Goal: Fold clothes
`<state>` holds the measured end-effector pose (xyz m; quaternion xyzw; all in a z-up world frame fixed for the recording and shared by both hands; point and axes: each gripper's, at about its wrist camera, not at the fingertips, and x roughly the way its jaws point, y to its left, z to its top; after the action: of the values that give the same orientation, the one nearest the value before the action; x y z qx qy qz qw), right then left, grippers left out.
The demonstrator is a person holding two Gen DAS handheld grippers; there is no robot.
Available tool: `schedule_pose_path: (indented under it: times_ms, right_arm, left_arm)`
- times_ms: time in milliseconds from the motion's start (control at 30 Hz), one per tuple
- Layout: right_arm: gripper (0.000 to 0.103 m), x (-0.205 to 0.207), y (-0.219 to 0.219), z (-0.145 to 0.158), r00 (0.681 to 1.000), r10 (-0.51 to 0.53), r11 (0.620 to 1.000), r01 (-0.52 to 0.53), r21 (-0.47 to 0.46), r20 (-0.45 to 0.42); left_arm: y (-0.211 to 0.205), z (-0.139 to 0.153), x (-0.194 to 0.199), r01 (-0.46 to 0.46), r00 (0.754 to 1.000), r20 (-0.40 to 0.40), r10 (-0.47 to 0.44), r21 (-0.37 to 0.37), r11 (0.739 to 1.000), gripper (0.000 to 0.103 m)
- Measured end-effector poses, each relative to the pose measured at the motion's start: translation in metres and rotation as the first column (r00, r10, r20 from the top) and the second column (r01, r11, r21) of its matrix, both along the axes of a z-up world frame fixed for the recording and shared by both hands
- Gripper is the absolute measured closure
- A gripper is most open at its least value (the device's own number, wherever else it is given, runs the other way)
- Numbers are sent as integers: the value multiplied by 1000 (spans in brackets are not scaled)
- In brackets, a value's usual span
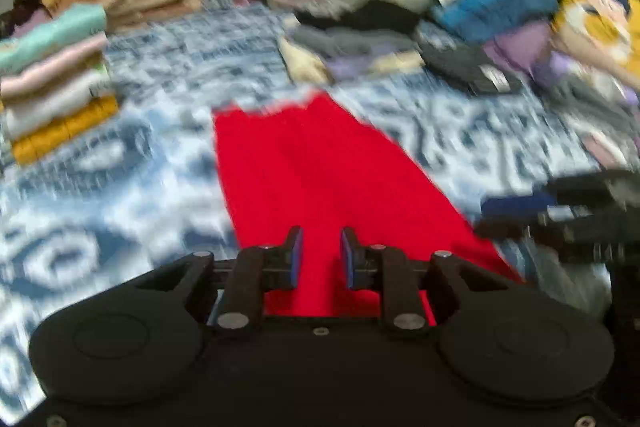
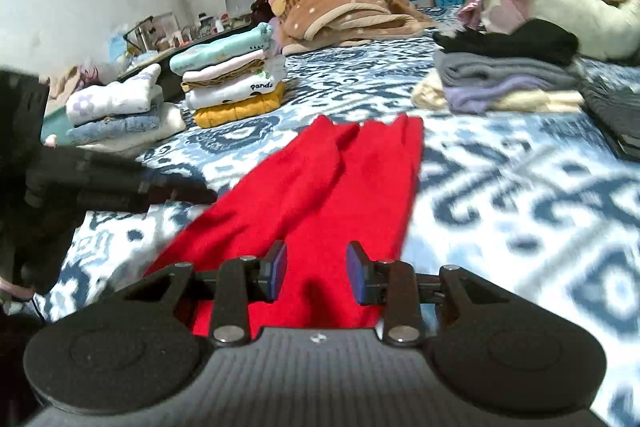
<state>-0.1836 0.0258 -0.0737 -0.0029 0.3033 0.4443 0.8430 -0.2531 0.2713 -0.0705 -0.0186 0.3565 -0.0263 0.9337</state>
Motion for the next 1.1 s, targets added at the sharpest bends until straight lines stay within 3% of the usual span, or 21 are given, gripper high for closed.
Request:
schedule_pose_path:
  times_ms: [67, 167, 333, 433, 500, 533, 633, 800, 933, 1000, 1100]
  right_arm:
    - [70, -20, -11, -7, 999, 3, 1000, -3, -10, 31]
    - [70, -31, 5, -31, 998, 60, 985, -53, -167, 37]
    - [70, -53, -18, -13, 993, 31, 998, -25, -54, 118]
    - [70, -76, -32, -10, 976, 50, 995, -30, -96, 212]
    - [70, -91, -32, -13, 949, 101, 982, -46, -183, 300]
    - [68, -100, -31, -16, 928, 134, 972, -54, -231, 347]
    - [64, -122, -30, -28, 869, 224, 931, -55, -362, 442]
    - [64, -135, -26, -50, 806, 310, 855, -4, -519, 504]
    - [61, -140, -19, -56, 756, 355, 835, 9, -551, 551]
    - [61, -145, -13, -62, 716, 387, 822, 19, -570, 581]
    - [61, -148, -3, -71, 660, 423, 809, 34, -587, 621]
  left_arm:
    - [-11, -17, -13, -22, 999, -43, 23, 17, 1000, 84]
    - [-24, -41, -18, -53, 997, -45, 57, 73, 996, 85]
    - [-27, -7, -63, -86, 993, 85, 81, 61, 994, 83]
    - [-45, -4, -90, -46, 995, 98, 23, 238, 970, 78]
    - [-60, -12, -103, 7, 997, 69, -36, 386, 923, 61]
    - [-69, -19, -110, 43, 996, 49, -74, 462, 886, 57]
    - [-84, -40, -128, 120, 990, -16, -140, 622, 774, 55]
    - [-92, -70, -134, 201, 975, -98, -199, 772, 604, 55]
    - [-94, -89, -136, 236, 958, -124, -257, 852, 468, 55]
    - [-92, -95, -136, 231, 953, -116, -278, 876, 424, 55]
    - [-91, -102, -135, 199, 952, -81, -294, 896, 398, 54]
